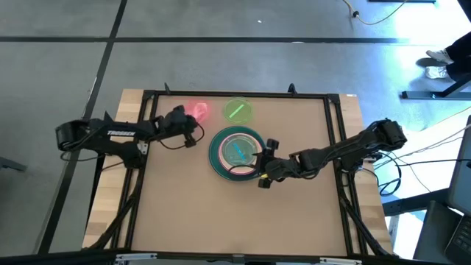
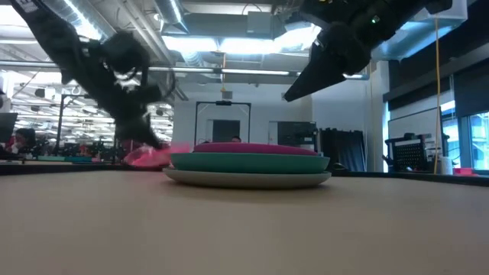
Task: Stack plastic plates
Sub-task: Stack the transparent pink plate on top of the transparent blue plate
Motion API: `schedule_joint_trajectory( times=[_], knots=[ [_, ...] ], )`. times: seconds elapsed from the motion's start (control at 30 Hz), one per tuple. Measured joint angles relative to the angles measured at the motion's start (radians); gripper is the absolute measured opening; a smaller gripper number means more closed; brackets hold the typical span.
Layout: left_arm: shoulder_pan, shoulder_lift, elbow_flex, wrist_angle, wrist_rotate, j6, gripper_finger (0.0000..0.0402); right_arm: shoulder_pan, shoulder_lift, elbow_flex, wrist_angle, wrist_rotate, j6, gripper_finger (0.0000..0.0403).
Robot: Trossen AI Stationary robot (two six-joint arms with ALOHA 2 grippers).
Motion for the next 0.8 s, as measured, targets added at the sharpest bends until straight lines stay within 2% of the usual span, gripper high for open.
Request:
schedule_joint_trajectory(
  times=[0.2, 0.37, 0.6, 0.8],
  knots=[
    [-0.170, -0.069, 0.063, 0.005, 0.000, -0.002, 0.0003, 0.001, -0.002, 0.048, -0.119, 0.014, 0.015, 0.0177],
    [-0.330, -0.064, 0.095, 0.071, 0.001, 0.002, 0.0002, 0.001, -0.004, 0.084, -0.261, 0.034, 0.038, 0.0177],
    [-0.498, 0.013, 0.141, 0.178, -0.005, 0.004, 0.0002, 0.001, -0.023, 0.163, -0.593, 0.144, 0.146, 0.0177],
    [-0.571, 0.170, 0.189, 0.298, -0.040, 0.006, 0.0002, 0.000, -0.086, 0.165, -0.723, 0.176, 0.230, 0.0177]
  ],
)
